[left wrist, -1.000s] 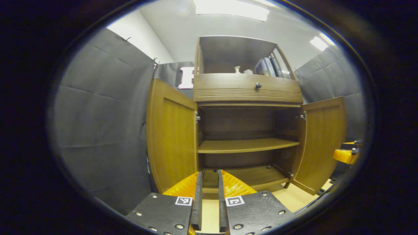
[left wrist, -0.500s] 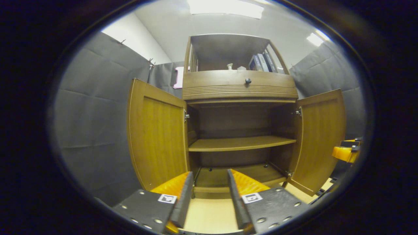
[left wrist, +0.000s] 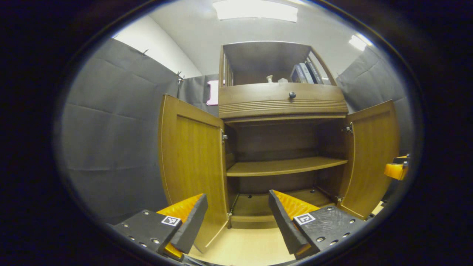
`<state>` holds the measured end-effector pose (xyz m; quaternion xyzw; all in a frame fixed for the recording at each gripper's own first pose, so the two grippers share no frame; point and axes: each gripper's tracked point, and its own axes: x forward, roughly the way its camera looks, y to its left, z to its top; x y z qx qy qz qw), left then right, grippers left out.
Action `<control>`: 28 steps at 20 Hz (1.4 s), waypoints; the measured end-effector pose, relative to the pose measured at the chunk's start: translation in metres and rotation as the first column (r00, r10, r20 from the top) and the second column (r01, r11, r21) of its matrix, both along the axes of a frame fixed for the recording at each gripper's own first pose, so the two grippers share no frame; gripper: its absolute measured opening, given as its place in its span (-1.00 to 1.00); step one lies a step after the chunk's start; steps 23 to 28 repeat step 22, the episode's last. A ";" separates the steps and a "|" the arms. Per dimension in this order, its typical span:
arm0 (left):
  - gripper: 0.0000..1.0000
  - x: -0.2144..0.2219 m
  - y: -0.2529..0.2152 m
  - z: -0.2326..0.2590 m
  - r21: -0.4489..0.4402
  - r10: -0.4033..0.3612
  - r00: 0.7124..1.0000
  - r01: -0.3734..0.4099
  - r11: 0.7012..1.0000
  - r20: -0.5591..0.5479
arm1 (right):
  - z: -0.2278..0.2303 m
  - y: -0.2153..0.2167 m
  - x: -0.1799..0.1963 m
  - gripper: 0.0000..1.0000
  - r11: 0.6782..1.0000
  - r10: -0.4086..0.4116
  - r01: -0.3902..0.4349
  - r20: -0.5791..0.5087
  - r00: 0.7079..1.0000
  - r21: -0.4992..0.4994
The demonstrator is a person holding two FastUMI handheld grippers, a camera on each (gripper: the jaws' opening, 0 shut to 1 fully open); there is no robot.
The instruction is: Open the right door of the double-door shoe cabinet with the right hand, and open the left door with the left hand.
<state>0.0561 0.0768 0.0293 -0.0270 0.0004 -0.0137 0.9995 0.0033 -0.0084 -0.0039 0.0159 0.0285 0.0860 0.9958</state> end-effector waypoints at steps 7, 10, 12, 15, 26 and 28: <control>0.93 -0.002 0.007 0.000 0.021 0.005 1.000 -0.005 1.000 0.003 | 0.004 0.005 -0.005 0.95 1.000 -0.005 0.005 0.011 1.000 -0.003; 0.93 -0.005 0.009 -0.001 0.030 0.004 1.000 -0.004 1.000 0.003 | 0.003 0.006 -0.008 0.96 1.000 -0.006 0.006 0.013 1.000 -0.010; 0.93 -0.007 0.009 -0.001 0.029 0.000 1.000 0.000 1.000 0.005 | 0.004 0.006 -0.010 0.96 1.000 -0.008 0.008 0.015 1.000 -0.011; 0.93 -0.008 0.012 -0.001 0.033 -0.006 1.000 0.006 0.999 0.004 | 0.005 0.008 -0.012 0.95 1.000 -0.011 0.011 0.017 1.000 -0.008; 0.93 -0.011 0.015 0.001 0.049 -0.015 1.000 0.014 0.999 0.014 | 0.006 0.012 -0.016 0.96 1.000 -0.015 0.015 0.023 1.000 -0.013; 0.93 -0.011 0.015 0.001 0.049 -0.015 1.000 0.014 0.999 0.014 | 0.006 0.012 -0.016 0.96 1.000 -0.015 0.015 0.023 1.000 -0.013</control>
